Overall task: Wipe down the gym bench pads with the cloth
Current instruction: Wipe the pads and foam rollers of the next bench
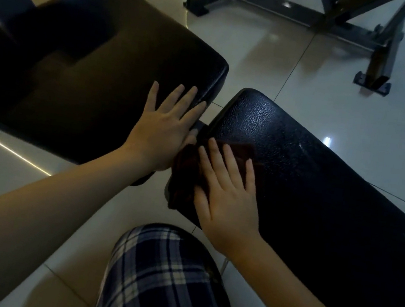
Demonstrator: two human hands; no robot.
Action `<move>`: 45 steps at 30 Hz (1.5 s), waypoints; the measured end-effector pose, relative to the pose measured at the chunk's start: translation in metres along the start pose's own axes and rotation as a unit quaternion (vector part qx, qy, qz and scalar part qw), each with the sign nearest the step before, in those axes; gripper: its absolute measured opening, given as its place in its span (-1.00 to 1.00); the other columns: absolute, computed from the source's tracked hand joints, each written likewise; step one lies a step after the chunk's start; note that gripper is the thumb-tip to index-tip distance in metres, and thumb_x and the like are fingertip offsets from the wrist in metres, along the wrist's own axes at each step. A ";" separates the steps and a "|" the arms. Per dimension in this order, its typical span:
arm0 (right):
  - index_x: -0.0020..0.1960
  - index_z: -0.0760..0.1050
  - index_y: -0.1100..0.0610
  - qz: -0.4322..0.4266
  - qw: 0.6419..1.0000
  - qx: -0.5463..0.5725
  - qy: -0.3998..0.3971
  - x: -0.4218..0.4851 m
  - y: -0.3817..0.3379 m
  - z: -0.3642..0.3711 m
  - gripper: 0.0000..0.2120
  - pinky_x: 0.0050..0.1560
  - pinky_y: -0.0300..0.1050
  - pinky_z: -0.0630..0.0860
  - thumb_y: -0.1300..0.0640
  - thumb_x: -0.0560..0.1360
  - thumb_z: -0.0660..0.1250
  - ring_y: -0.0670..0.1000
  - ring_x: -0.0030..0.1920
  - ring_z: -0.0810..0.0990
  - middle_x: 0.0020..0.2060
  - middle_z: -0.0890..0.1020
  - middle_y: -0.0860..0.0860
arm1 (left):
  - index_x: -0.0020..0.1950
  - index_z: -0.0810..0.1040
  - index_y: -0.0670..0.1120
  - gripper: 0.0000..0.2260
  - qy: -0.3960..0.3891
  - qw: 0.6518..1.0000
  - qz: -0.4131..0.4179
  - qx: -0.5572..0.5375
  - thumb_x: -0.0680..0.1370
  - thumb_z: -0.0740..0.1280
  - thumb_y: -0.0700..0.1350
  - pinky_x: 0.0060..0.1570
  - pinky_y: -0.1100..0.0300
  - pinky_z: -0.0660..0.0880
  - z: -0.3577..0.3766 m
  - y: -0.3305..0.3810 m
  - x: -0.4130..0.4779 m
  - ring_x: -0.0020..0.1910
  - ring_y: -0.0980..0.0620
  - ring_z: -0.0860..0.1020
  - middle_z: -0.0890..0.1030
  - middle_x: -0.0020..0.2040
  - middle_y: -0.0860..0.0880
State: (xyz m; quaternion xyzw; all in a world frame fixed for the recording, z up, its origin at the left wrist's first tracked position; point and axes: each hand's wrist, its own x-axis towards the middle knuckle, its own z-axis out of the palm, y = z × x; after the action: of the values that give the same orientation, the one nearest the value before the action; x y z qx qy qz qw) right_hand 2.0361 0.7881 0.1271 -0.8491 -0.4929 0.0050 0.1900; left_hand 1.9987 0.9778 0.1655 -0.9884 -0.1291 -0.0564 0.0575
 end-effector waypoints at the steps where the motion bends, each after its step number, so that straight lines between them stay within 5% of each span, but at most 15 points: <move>1: 0.58 0.10 0.01 0.006 1.000 -0.004 -0.002 -0.010 -0.004 0.002 -0.42 0.50 0.21 -0.08 -0.11 0.59 -0.02 0.01 0.57 -0.01 0.57 0.08 -0.05 | 0.57 0.23 -0.06 -0.38 -0.008 1.000 -0.022 0.012 0.59 -0.16 0.17 0.47 -0.36 -0.06 -0.003 0.002 -0.002 0.55 -0.23 0.15 0.21 0.57 -0.17; 8: 0.57 0.13 0.06 0.065 0.997 -0.035 -0.001 -0.036 -0.022 0.013 -0.41 0.46 0.24 -0.01 -0.13 0.58 0.00 0.06 0.55 0.10 0.56 0.14 0.02 | 0.62 -0.02 -0.04 -0.31 -0.050 0.993 -0.100 0.024 0.57 -0.20 0.28 0.49 -0.27 -0.07 -0.004 0.008 -0.005 0.58 -0.24 0.00 0.02 0.62 -0.16; 13: 0.59 -0.12 0.01 0.152 0.988 -0.010 -0.021 0.015 -0.028 0.004 -0.36 0.49 0.15 -0.29 -0.17 0.56 -0.24 -0.01 0.57 -0.19 0.58 -0.11 -0.05 | 0.62 -0.01 -0.06 -0.44 -0.054 0.994 -0.093 -0.005 0.67 -0.01 0.14 0.50 -0.23 -0.08 -0.003 0.003 -0.002 0.58 -0.23 -0.04 -0.01 0.62 -0.15; 21: 0.59 -0.01 0.04 0.213 0.976 0.004 -0.032 0.132 0.014 -0.014 -0.44 0.49 0.28 -0.24 -0.09 0.64 -0.07 0.07 0.57 -0.19 0.59 -0.10 0.00 | 0.62 0.02 -0.02 -0.44 -0.054 0.991 -0.096 -0.071 0.62 0.06 0.00 0.52 -0.18 -0.15 -0.006 -0.001 0.002 0.60 -0.14 -0.09 -0.01 0.63 -0.09; 25: 0.59 0.02 0.03 0.185 0.982 0.004 -0.048 0.136 0.019 -0.021 -0.46 0.50 0.26 -0.25 -0.05 0.63 -0.04 0.05 0.57 -0.19 0.59 -0.10 -0.01 | 0.62 0.02 -0.02 -0.44 -0.048 0.991 -0.094 -0.080 0.63 0.09 -0.03 0.52 -0.16 -0.16 -0.007 -0.002 0.003 0.60 -0.13 -0.09 -0.01 0.63 -0.08; 31: 0.59 -0.02 -0.01 0.105 0.994 0.020 -0.009 0.025 -0.002 -0.009 -0.43 0.51 0.08 -0.24 -0.07 0.60 -0.08 -0.04 0.57 -0.12 0.58 -0.03 -0.08 | 0.61 0.05 -0.03 -0.48 -0.036 0.991 -0.092 -0.095 0.66 0.06 -0.01 0.53 -0.15 -0.17 -0.004 -0.003 0.004 0.60 -0.10 -0.09 0.00 0.63 -0.09; 38: 0.57 0.06 -0.05 -0.038 0.998 -0.002 -0.050 -0.047 0.016 -0.002 -0.47 0.51 0.17 -0.07 -0.10 0.62 -0.04 -0.03 0.57 0.02 0.57 0.10 -0.08 | 0.62 0.01 -0.04 -0.45 -0.047 0.992 -0.091 -0.069 0.65 0.06 0.03 0.51 -0.16 -0.16 -0.003 -0.003 0.005 0.60 -0.11 -0.12 -0.04 0.63 -0.10; 45: 0.59 -0.04 -0.03 0.152 0.988 0.004 -0.003 0.078 0.012 -0.013 -0.47 0.53 0.15 -0.20 -0.06 0.65 -0.06 -0.03 0.57 -0.15 0.59 -0.08 -0.07 | 0.62 -0.01 -0.03 -0.45 -0.054 0.991 -0.095 -0.070 0.65 0.03 0.03 0.52 -0.15 -0.17 -0.006 -0.003 0.004 0.60 -0.09 -0.13 -0.05 0.63 -0.08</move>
State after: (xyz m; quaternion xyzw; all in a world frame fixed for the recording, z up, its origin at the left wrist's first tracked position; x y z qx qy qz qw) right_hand 2.0892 0.8439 0.1493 -0.9134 -0.3584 0.0386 0.1890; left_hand 2.0010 0.9811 0.1720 -0.9747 -0.2214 -0.0176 -0.0248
